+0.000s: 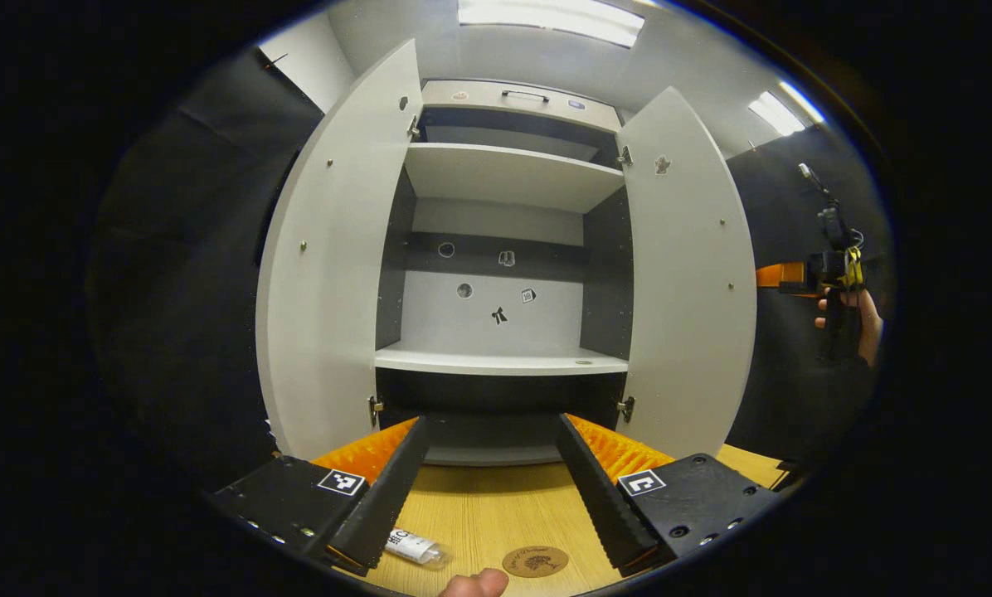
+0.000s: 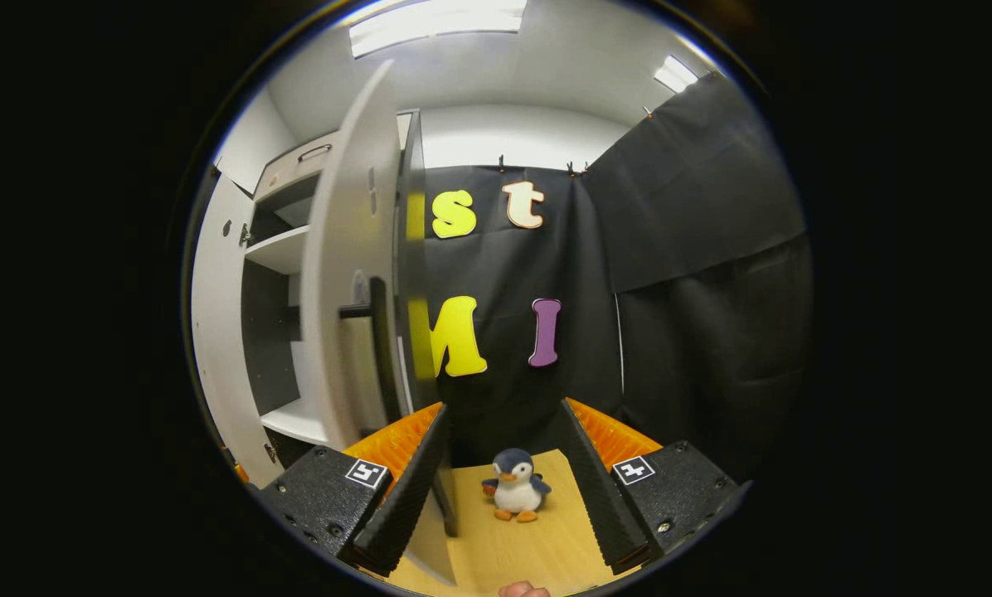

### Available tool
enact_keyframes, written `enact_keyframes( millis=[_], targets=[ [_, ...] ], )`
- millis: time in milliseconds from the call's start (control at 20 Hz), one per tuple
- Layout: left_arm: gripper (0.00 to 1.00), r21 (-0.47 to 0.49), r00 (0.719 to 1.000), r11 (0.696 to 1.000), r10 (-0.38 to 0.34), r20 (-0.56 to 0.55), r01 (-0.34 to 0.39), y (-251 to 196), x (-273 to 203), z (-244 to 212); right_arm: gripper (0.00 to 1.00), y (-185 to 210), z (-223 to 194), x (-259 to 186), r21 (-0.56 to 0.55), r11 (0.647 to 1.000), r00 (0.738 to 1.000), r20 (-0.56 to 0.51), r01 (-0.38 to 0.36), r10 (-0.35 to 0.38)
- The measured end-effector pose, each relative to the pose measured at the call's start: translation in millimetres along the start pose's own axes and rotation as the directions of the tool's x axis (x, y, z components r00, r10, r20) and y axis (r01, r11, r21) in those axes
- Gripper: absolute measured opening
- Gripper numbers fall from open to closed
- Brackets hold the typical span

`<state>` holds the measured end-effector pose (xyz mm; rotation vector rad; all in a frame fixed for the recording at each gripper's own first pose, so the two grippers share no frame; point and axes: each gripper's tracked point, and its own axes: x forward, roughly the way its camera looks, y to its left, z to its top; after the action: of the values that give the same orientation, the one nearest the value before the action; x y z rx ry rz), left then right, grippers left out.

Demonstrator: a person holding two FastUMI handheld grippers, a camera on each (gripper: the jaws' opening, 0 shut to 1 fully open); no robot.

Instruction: Grasp the bottle in the cabinet with the left hand and place it on the coaster, then close the right door with the right hand and the left door with the left hand.

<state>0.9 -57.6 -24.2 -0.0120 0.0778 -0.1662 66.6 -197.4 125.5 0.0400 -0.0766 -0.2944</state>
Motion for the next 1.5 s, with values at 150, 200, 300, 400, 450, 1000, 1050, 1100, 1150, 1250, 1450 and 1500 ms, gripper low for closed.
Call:
enact_keyframes(
  millis=[150, 200, 300, 400, 450, 1000, 1050, 1100, 1150, 1250, 1450, 1500],
  targets=[
    [0.95, 0.014, 1.0, 1.0, 0.005, -0.006, -0.005, -2, 0, -4, 0.81, -7, 4, 2, -0.032, 0.999, 1.0, 0.01, -0.011, 0.011],
    [0.95, 0.02, 1.0, 1.0, 0.009, -0.006, -0.009, -2, 0, -5, 0.81, -7, 7, 3, -0.044, 0.999, 1.0, 0.024, -0.006, 0.007],
    [0.95, 0.022, 1.0, 1.0, 0.01, 0.0, -0.01, -2, 1, -4, 0.8, -3, 5, 6, -0.057, 0.998, 1.0, 0.022, -0.011, 0.012],
    [0.95, 0.022, 1.0, 1.0, 0.003, 0.007, -0.003, -4, 4, -3, 0.8, -2, 5, 8, -0.064, 0.998, 1.0, 0.014, -0.008, 0.009],
    [0.95, 0.023, 1.0, 1.0, 0.0, 0.009, 0.0, -5, 5, -2, 0.8, 0, 6, 8, -0.078, 0.997, 1.0, 0.015, -0.009, 0.01],
    [0.95, 0.04, 0.999, 0.998, 0.042, 0.013, -0.042, 14, 2, -2, 0.8, 92, -7, -4, -0.073, 0.987, 0.989, 0.023, -0.141, 0.143],
    [0.95, 0.038, 0.999, 0.998, 0.051, 0.013, -0.051, 17, 1, -2, 0.8, 99, -9, -1, -0.06, 0.985, 0.986, 0.019, -0.162, 0.163],
    [0.95, 0.037, 0.998, 0.998, 0.056, 0.013, -0.057, 19, 0, -2, 0.8, 106, -11, 2, -0.045, 0.983, 0.984, 0.012, -0.178, 0.179],
    [0.95, 0.037, 0.998, 0.997, 0.064, 0.014, -0.065, 22, -1, -2, 0.8, 113, -14, 4, -0.029, 0.98, 0.981, 0.009, -0.196, 0.196],
    [0.95, 0.035, 0.997, 0.996, 0.075, 0.02, -0.076, 25, -2, 0, 0.8, 130, -19, 10, -0.003, 0.972, 0.972, 0.001, -0.235, 0.235],
    [0.95, 0.041, 0.996, 0.996, 0.082, 0.03, -0.084, 27, 1, 5, 0.8, 160, -33, 25, 0.007, 0.96, 0.96, 0.003, -0.281, 0.281],
    [0.95, 0.046, 0.996, 0.995, 0.083, 0.034, -0.085, 27, 1, 6, 0.8, 161, -35, 24, 0.009, 0.959, 0.959, -0.001, -0.285, 0.285]
  ],
)
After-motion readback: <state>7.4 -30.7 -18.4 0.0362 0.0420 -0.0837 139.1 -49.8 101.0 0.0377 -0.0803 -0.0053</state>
